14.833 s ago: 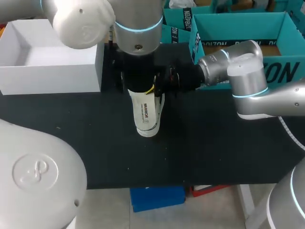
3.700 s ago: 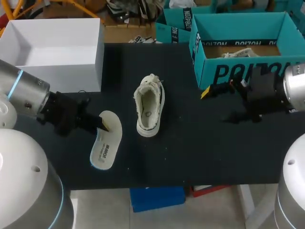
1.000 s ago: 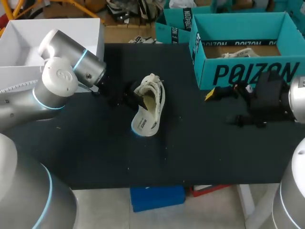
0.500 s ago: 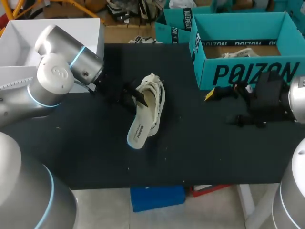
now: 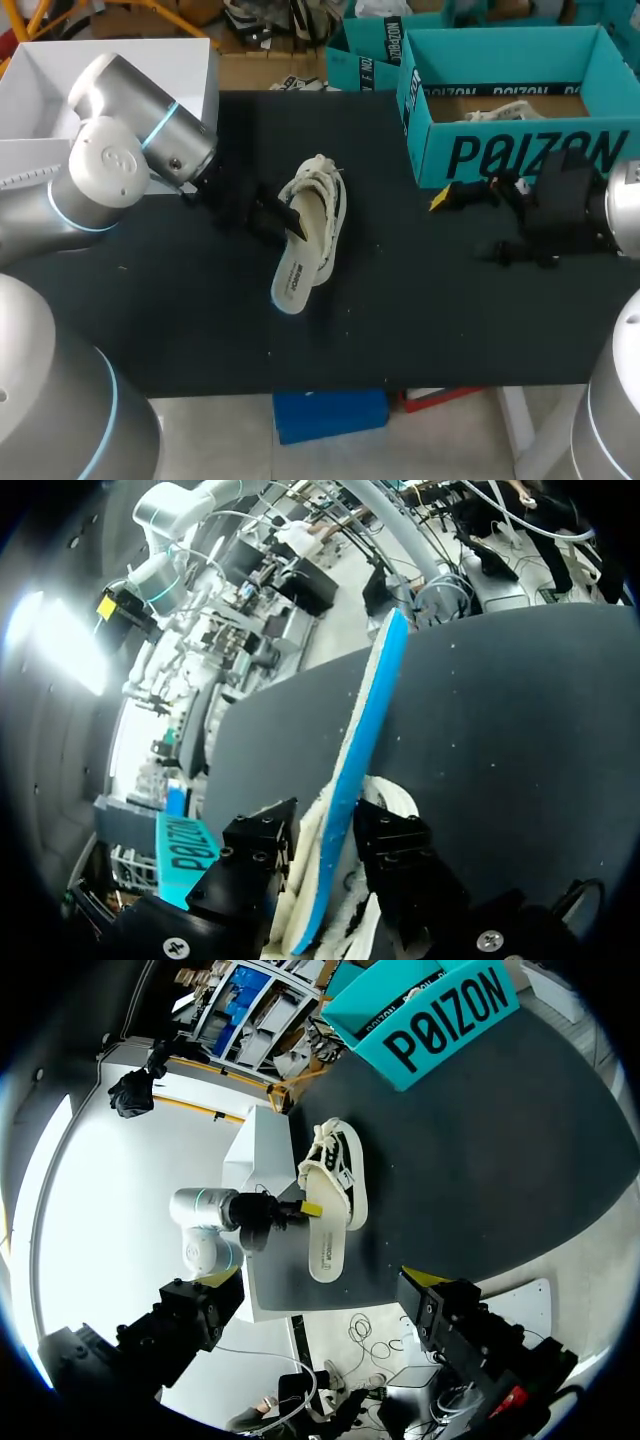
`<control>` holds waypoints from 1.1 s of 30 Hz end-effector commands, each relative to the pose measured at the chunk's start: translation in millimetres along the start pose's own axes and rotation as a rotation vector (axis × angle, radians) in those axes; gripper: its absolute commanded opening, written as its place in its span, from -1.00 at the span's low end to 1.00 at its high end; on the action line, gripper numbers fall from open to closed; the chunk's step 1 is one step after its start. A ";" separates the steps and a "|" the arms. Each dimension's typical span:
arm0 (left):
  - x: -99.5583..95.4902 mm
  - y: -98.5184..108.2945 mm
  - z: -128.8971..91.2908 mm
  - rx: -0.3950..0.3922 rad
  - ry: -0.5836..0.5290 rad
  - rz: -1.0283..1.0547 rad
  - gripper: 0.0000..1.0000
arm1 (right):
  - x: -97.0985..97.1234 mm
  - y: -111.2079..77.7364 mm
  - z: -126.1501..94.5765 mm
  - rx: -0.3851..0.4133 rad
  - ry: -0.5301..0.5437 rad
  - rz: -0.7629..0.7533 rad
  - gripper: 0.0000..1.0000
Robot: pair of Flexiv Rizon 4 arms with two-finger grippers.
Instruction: Take the shoe out of the shoebox, open the shoe tongue, remove and reinsert the insole, then place the shoe into the shoebox
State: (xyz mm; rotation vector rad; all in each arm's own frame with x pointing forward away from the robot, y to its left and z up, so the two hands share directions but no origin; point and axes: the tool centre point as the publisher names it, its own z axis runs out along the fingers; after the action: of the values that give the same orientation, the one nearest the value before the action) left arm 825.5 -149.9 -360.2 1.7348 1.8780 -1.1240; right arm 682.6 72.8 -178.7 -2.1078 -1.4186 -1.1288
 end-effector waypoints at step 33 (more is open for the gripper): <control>1.8 -27.5 -15.2 0.109 -0.054 0.037 -1.00 | 0.2 -0.1 -0.2 0.000 -0.001 0.000 1.00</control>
State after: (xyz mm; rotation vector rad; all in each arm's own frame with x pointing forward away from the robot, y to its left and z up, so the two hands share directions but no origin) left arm 800.9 -140.1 -340.8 1.7724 1.7866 -1.2600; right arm 682.7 73.0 -178.7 -2.1081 -1.4186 -1.1289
